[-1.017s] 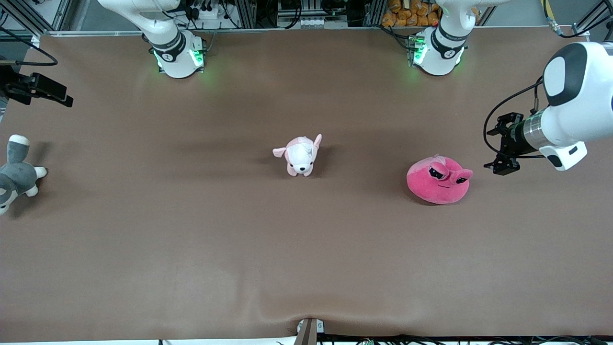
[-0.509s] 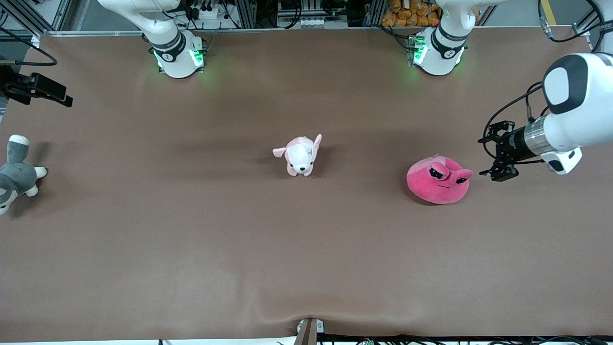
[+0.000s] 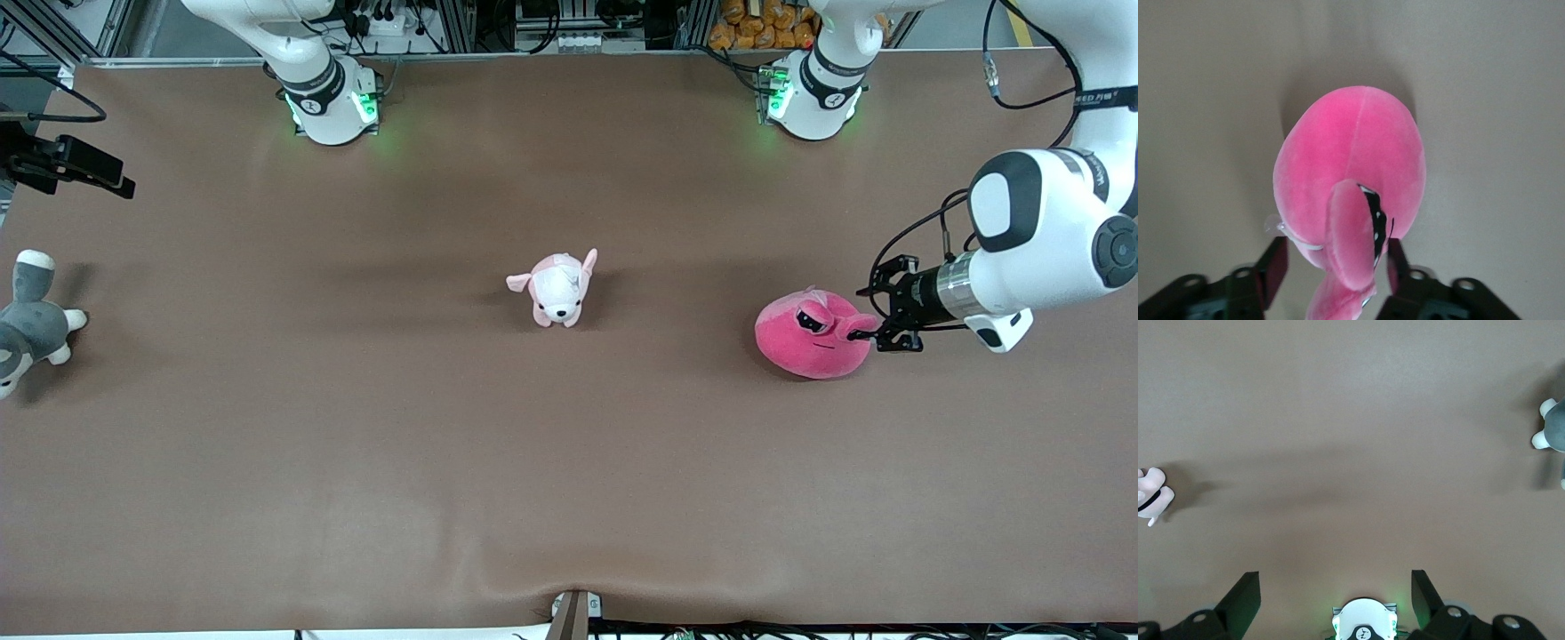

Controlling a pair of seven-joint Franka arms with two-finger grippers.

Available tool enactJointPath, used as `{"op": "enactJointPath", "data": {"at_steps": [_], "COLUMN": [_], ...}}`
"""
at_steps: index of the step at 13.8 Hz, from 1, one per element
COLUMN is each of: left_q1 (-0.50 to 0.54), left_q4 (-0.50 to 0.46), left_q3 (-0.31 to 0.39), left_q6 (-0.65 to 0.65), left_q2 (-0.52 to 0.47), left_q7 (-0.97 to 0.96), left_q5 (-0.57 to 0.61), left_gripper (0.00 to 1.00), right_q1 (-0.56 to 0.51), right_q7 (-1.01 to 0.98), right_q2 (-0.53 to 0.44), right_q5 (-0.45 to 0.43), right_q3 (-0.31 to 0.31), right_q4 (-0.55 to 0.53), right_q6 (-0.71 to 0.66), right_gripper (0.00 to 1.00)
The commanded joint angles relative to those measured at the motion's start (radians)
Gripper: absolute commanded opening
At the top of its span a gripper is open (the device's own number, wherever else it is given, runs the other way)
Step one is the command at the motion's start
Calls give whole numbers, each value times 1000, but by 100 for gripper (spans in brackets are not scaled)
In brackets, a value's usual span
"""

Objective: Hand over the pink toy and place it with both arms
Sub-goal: 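Close the left gripper on the pink plush's ear and lift it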

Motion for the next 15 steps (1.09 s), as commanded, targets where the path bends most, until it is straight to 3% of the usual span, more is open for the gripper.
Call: {"op": "enactJointPath", "data": {"at_steps": [1,3,5,10,15], "left_q1": [-3,-3,-3,-13,-45], "left_q4": [34,37,53,131,397], "left_q3": [0,0,0,-57,-68], "left_q6": [-2,6,6,-83,-388], "left_q2": [35,45,50,7,19], "left_q7": [-13,-12,-18,-108,-133], "left_q5": [-18,-17,-18,-17,-78], "left_gripper": [43,29,0,0,0], "right_q1": [-4,-4,-4,-4,-4], "right_q7": [10,10,10,10,10], "right_q2": [-1,-1,-1,-2,-2], "right_q5": [-12,-12,-12,-12,-12], "right_q3": [4,4,4,2,4], "right_q4": [11,11,11,13,11], "right_q6": [-12,-12,-12,-12,-12], "right_gripper": [100,100,100,100,100]}}
